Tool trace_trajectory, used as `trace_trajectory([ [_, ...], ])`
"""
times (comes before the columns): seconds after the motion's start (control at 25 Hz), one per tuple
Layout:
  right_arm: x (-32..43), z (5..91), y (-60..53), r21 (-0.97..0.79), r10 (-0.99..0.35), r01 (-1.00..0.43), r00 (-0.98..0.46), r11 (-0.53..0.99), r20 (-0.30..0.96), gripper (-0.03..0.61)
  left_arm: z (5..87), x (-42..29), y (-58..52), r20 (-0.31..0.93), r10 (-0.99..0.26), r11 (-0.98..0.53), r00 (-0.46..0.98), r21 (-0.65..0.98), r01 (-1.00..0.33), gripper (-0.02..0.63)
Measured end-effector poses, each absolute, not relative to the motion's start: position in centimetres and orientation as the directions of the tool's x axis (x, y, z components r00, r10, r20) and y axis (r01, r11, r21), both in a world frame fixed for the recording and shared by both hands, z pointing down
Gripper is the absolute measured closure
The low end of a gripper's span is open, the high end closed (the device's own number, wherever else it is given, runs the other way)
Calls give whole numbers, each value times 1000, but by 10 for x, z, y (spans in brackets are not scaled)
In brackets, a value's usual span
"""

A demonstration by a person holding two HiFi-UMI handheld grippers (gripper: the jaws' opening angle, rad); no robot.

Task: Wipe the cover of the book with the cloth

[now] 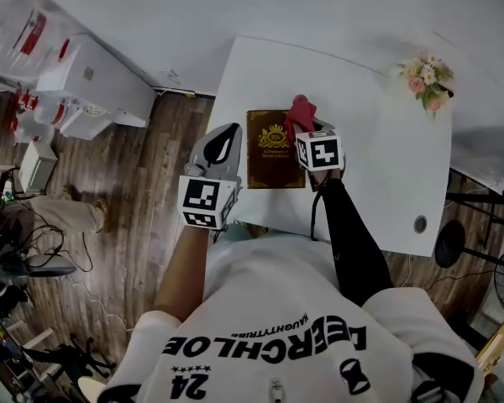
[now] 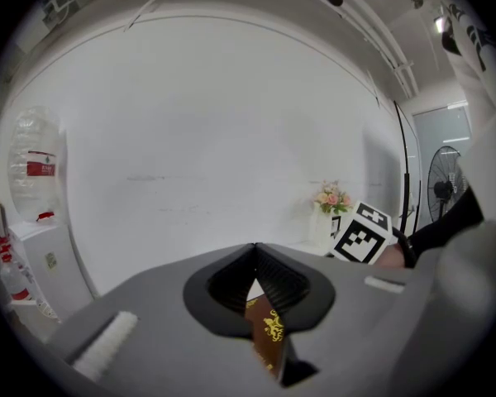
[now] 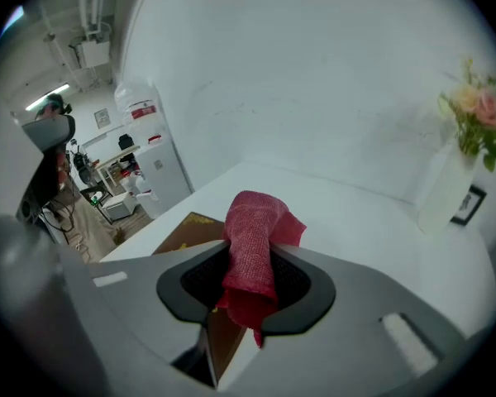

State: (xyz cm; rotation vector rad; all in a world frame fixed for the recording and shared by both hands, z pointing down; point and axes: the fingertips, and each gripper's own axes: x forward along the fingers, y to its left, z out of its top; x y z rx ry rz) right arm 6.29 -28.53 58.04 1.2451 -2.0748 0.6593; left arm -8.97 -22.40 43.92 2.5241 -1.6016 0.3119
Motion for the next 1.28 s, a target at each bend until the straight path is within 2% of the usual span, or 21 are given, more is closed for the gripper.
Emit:
trace_trajectory([
  [0.12,30,555,-285,-76,-625,-846,-448,528,640,477,440,-94,-222,249,-881,-415,403,5,-910,557],
  [0.24,-14,552,-270,-137,-550,-763,-566,632,614,477,441,-99,-220,249,-887,-399,388,8,-917,557],
  [0.44,-66,574,-234,-266,-366,-654,-662,708,655,477,441,-107,-216,252,-894,-380,369,8,-925,557],
  [0.6,-77,602,-214,-318,-264,-639,-645,700,717,477,442,-112,-213,257,-897,-369,359,8,-929,557],
  [0.72,-68,608,-215,-341,-275,-676,-631,653,725,477,442,-113,-213,256,-898,-367,357,8,-930,557],
  [1.28,37,608,-249,-215,-466,-859,-443,464,766,477,445,-93,-219,260,-879,-409,399,17,-912,557],
])
